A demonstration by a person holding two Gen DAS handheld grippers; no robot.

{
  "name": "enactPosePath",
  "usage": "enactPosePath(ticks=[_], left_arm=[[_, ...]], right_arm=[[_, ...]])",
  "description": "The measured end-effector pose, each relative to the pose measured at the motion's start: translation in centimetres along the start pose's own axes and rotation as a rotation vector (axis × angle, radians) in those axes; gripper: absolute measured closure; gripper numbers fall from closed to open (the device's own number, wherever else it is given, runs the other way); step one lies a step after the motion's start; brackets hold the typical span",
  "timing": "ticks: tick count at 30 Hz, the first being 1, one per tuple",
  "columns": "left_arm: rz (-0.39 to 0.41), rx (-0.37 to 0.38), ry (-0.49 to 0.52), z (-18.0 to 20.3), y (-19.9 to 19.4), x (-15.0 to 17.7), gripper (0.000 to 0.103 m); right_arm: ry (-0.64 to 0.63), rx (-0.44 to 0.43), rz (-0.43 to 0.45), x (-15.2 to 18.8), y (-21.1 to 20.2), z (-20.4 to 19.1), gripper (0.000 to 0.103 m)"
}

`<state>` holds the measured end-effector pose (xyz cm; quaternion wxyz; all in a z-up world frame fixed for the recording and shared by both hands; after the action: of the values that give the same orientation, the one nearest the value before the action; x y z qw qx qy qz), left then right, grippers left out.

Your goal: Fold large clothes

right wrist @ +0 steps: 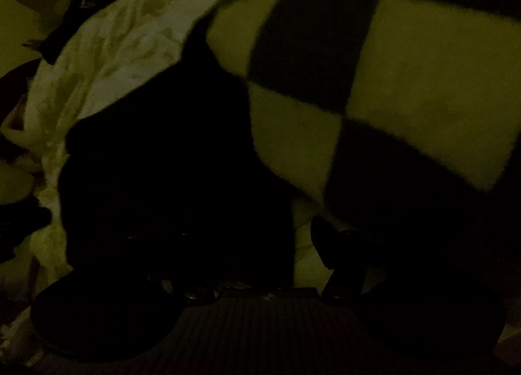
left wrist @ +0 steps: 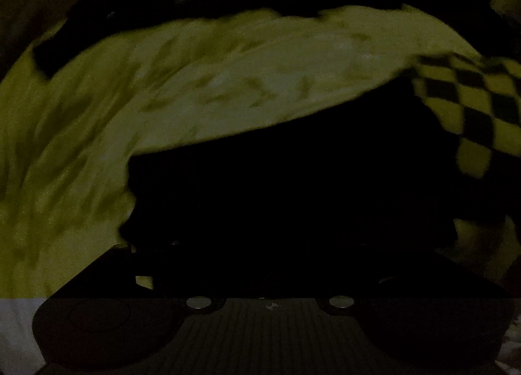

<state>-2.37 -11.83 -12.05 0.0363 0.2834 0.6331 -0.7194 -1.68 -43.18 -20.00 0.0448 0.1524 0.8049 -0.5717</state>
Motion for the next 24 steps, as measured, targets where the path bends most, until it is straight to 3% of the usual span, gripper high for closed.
enactPosePath(ticks=[2, 4, 5, 8, 10, 14, 19, 22, 24], left_arm=[[0.008, 0.028, 0.087, 2.4, -0.1, -1.1, 0.0], [0.022, 0.069, 0.127, 4.4, -0.1, -2.3, 0.0], [0.024, 0.096, 0.129, 5.1, 0.3, -2.9, 0.0], [0.015, 0.18, 0.143, 8.3, 1.0, -3.7, 0.0], [-0.016, 0.212, 0.217, 10.7, 1.9, -3.4, 0.0], [-0.058, 0.203, 0.385, 14.8, 2.8, -1.9, 0.0], [-0.084, 0.112, 0.489, 16.9, 5.1, -1.2, 0.0], [-0.059, -0.041, 0.51, 15.7, 6.9, -1.5, 0.0], [-0.033, -0.084, 0.495, 14.7, 7.5, -2.1, 0.0]], right_arm=[[0.036, -0.024, -0.004, -0.2, 0.2, -0.1, 0.038], [0.078, -0.103, -0.042, -0.3, 0.1, -0.7, 0.068], [0.087, -0.13, -0.062, -0.3, -0.1, -0.9, 0.089], [0.101, -0.159, -0.056, -0.9, -1.3, -1.4, 0.089], [0.13, -0.211, -0.059, -1.6, -2.4, -1.9, 0.089], [0.185, -0.291, -0.096, -3.3, -4.1, -3.2, 0.089], [0.133, -0.316, -0.152, -5.0, -4.4, -5.9, 0.089], [0.126, -0.328, -0.208, -5.5, -4.4, -6.5, 0.089], [0.105, -0.314, -0.237, -5.5, -4.5, -6.4, 0.089]])
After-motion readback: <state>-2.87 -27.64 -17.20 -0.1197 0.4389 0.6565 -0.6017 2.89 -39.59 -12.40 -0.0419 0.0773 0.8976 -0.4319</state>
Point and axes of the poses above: each gripper's, at about its wrist camera, not at the fingertips, and y roughly the way its jaws point, z to its right, x to its underside, the point moved 10 cm from there along y, roughly the way its jaws point, and after that the axes turned 9 degrees about x, right-handed, at the moved point
